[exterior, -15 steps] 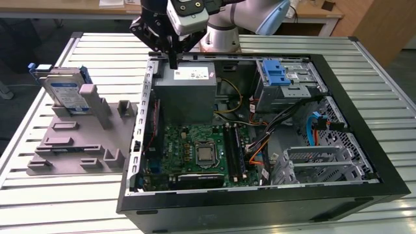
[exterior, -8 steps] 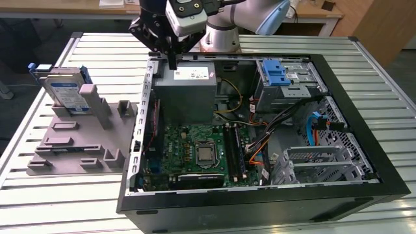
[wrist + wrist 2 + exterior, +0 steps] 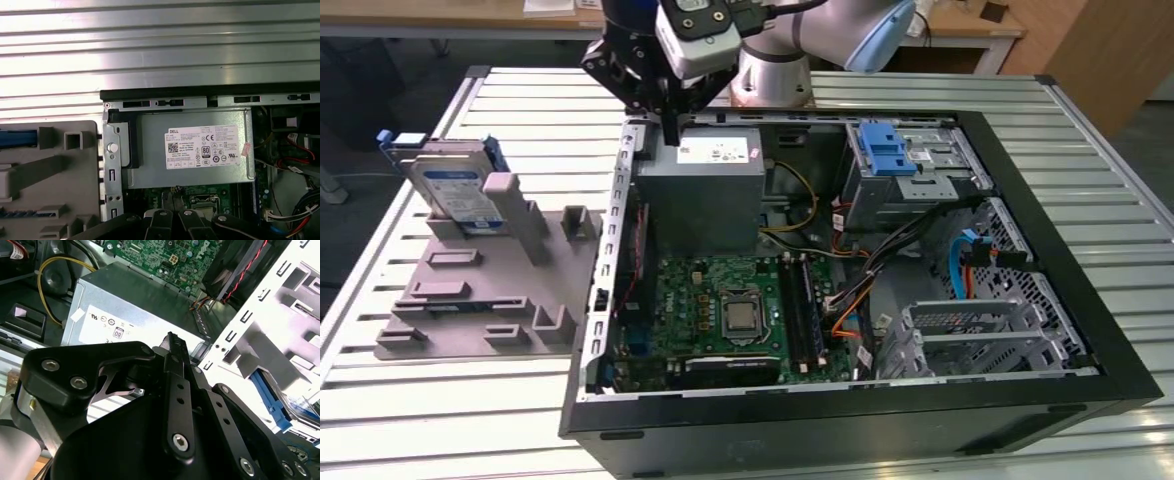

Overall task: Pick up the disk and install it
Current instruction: 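Reach for the disk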

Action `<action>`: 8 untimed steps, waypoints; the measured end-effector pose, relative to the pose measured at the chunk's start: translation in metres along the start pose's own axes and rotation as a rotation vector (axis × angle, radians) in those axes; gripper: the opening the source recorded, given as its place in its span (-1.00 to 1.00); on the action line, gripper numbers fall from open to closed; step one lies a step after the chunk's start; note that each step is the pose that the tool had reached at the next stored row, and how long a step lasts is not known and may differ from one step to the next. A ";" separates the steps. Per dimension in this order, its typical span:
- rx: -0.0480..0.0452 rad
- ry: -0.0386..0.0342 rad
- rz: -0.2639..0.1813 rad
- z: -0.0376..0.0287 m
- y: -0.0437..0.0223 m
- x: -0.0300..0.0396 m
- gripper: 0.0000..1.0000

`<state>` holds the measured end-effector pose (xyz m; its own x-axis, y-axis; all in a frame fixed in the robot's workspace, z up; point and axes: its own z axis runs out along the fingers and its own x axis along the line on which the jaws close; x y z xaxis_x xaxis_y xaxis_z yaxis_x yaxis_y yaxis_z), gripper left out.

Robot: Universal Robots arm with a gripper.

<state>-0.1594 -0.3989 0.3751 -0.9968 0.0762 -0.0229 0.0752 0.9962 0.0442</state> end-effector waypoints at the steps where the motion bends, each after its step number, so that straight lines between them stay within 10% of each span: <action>1: 0.0000 0.0000 0.000 0.0001 0.0000 0.0001 -0.79; 8: 0.0000 0.0001 0.000 0.0013 -0.0002 0.0016 -0.79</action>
<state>-0.1610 -0.3989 0.3738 -0.9968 0.0762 -0.0228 0.0752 0.9962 0.0442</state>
